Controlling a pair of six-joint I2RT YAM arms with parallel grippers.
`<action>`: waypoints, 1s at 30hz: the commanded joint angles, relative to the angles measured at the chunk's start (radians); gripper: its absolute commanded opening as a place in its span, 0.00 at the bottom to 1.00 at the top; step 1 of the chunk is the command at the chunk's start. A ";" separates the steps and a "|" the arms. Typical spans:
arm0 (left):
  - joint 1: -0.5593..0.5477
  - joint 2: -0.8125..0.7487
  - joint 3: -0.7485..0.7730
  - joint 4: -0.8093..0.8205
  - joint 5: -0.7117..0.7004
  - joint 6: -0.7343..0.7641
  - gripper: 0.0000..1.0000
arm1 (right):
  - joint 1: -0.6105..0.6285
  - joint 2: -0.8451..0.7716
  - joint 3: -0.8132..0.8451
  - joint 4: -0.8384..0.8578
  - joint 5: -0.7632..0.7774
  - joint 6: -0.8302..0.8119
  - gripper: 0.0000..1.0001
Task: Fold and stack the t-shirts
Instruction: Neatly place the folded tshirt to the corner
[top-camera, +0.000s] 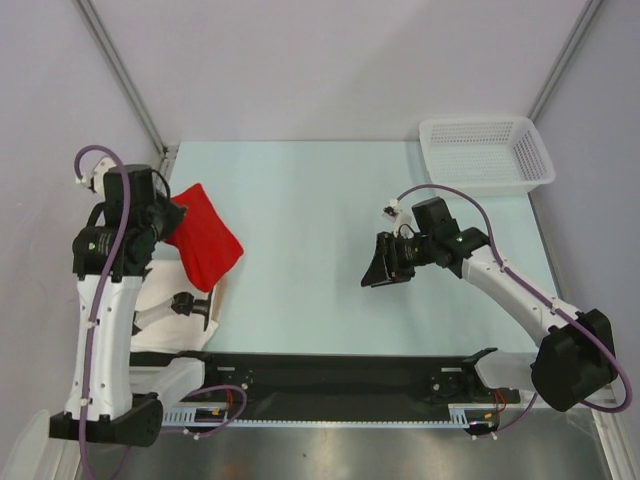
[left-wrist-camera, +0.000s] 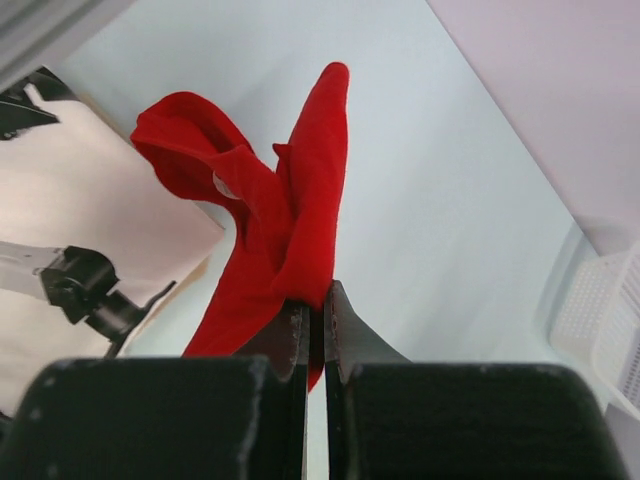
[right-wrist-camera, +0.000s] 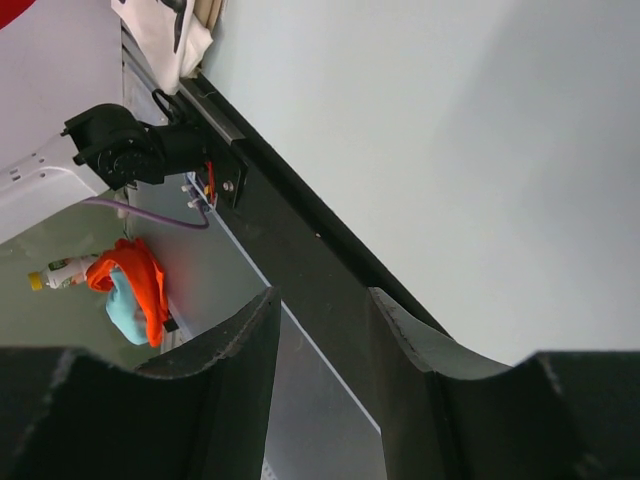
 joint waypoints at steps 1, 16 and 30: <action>0.048 -0.060 0.003 0.001 -0.011 0.063 0.00 | 0.006 -0.010 0.006 0.000 -0.017 -0.006 0.45; 0.149 -0.049 -0.008 0.076 0.068 0.140 0.00 | 0.005 -0.010 -0.005 -0.012 -0.022 -0.023 0.45; 0.150 0.002 0.085 0.078 0.098 0.132 0.00 | 0.005 -0.001 -0.014 -0.001 -0.017 -0.017 0.45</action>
